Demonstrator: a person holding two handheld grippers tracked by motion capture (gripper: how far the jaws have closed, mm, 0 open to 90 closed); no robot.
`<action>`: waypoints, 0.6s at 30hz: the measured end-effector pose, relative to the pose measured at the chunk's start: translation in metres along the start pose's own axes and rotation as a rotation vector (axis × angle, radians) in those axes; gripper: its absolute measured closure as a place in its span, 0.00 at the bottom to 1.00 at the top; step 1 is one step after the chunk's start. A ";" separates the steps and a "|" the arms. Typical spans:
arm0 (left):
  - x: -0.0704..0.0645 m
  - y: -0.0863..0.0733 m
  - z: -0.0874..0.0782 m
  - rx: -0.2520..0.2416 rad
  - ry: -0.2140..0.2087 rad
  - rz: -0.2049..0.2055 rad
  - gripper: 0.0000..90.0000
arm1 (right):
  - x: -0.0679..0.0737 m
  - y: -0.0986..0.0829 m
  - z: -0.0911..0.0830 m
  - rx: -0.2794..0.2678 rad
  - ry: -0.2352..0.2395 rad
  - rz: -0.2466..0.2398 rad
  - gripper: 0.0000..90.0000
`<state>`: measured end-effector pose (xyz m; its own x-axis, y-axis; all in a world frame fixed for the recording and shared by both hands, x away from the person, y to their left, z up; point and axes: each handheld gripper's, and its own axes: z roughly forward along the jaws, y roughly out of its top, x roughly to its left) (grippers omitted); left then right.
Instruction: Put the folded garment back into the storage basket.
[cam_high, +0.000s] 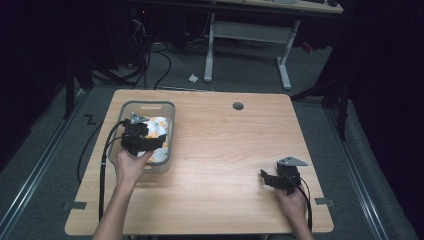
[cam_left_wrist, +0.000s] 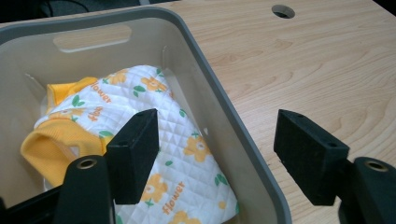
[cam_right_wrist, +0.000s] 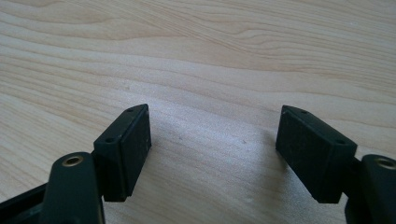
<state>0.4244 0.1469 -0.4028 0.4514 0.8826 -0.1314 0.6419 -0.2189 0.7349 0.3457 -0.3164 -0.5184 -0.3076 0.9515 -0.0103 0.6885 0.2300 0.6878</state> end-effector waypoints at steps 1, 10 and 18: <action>-0.001 0.000 0.000 0.000 -0.005 0.002 0.35 | 0.000 0.000 0.000 0.000 0.000 0.000 0.30; -0.008 0.000 -0.002 -0.011 -0.024 0.017 0.35 | 0.000 0.000 0.000 0.000 0.000 0.000 0.30; -0.018 0.001 -0.002 -0.013 -0.046 0.034 0.34 | 0.000 0.000 0.000 0.000 0.000 0.000 0.30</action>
<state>0.4159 0.1317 -0.3989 0.5009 0.8547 -0.1362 0.6176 -0.2427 0.7481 0.3458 -0.3164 -0.5184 -0.3078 0.9514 -0.0105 0.6882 0.2302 0.6880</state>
